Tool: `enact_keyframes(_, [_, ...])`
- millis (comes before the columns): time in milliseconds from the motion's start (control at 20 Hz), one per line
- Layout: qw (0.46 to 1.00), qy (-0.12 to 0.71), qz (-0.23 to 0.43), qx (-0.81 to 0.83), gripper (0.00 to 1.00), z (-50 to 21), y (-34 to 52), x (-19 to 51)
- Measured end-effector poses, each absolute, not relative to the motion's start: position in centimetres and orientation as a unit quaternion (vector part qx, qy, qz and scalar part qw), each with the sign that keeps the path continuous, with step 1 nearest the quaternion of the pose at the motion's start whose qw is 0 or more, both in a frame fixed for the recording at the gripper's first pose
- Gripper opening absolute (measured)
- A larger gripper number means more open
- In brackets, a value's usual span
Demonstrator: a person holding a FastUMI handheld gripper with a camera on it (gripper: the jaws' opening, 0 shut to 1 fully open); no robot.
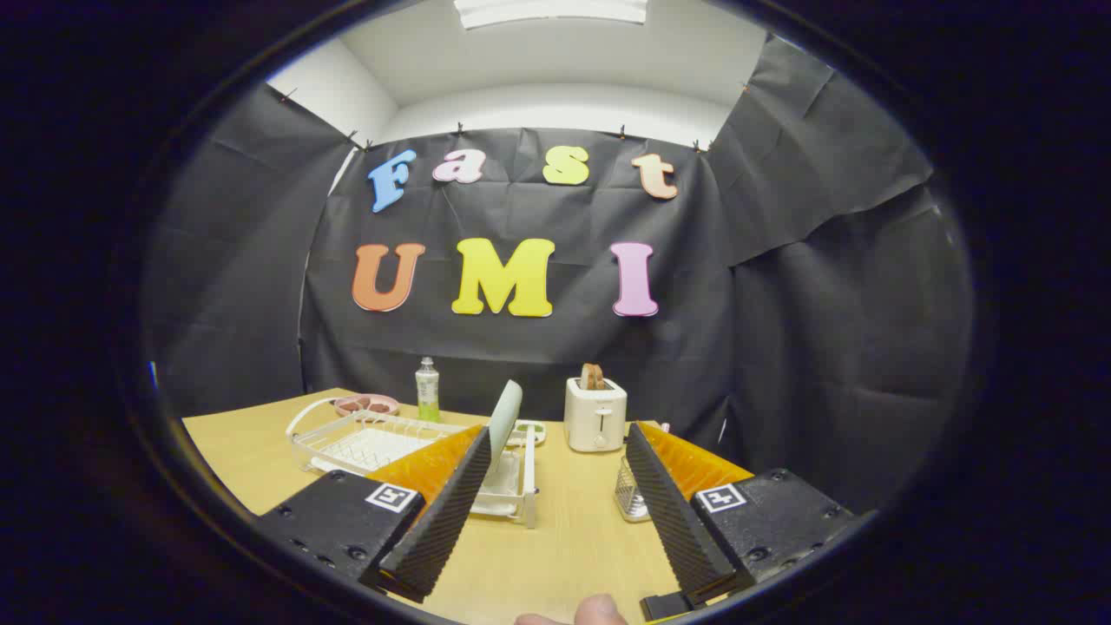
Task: Take the plate from the dish rack, then take the spoon from the basket and place it into the plate.
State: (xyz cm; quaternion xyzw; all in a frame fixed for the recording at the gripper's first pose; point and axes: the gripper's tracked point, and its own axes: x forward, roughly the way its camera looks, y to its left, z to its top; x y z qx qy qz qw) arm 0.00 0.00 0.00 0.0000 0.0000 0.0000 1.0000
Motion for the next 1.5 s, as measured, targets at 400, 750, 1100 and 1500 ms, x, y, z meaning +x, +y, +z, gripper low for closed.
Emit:
enact_keyframes(400, [1.0, 0.013, 0.013, 0.013, 1.0, -1.0, -0.2, 0.6])
enact_keyframes(750, [1.0, 0.019, 0.006, 0.024, 1.0, -1.4, -0.9, 1.3])
enact_keyframes(1100, [0.999, 0.028, 0.014, 0.011, 1.0, -0.5, -1.2, 1.8])
enact_keyframes(1500, [0.997, 0.071, 0.027, 0.018, 1.0, 2.8, -2.0, 4.3])
